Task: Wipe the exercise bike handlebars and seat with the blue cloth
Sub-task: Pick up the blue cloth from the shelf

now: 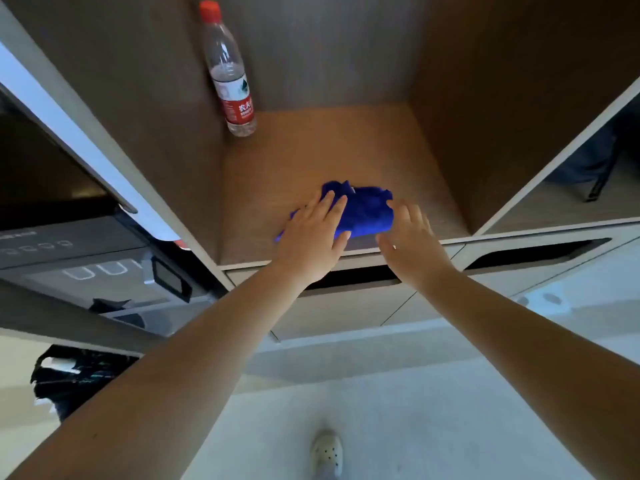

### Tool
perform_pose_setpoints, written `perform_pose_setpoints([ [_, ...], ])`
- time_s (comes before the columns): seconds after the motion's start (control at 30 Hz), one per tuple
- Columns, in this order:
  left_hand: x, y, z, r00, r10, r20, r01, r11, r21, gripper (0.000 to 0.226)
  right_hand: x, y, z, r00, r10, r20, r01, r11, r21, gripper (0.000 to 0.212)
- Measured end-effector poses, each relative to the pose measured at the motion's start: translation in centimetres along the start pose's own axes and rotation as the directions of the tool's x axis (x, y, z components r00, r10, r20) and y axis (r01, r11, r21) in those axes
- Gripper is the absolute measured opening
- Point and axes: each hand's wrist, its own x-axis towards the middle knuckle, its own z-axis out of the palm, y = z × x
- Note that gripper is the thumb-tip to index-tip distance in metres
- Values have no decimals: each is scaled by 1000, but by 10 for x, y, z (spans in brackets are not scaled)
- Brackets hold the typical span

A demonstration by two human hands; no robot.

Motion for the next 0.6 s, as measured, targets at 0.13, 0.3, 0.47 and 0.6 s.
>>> perform_pose_setpoints([
  [0.13, 15, -8, 10, 996, -2, 87, -1, 1000, 24, 56, 5, 5, 8, 999, 41, -6, -41, 999, -30, 52],
  [0.3, 9, -15, 17, 998, 23, 55, -25, 999, 26, 50, 10, 18, 14, 1000, 22, -1, -22, 999, -28, 45],
  [0.47, 2, -17, 21, 1000, 5, 30, -4, 999, -54, 49, 16, 28, 12, 1000, 23, 0, -23, 990, 139, 39],
  [0.6, 8, -10, 17, 992, -116, 39, 120, 981, -149, 49, 25, 30, 7, 996, 79, 38, -87, 939, 332, 38],
])
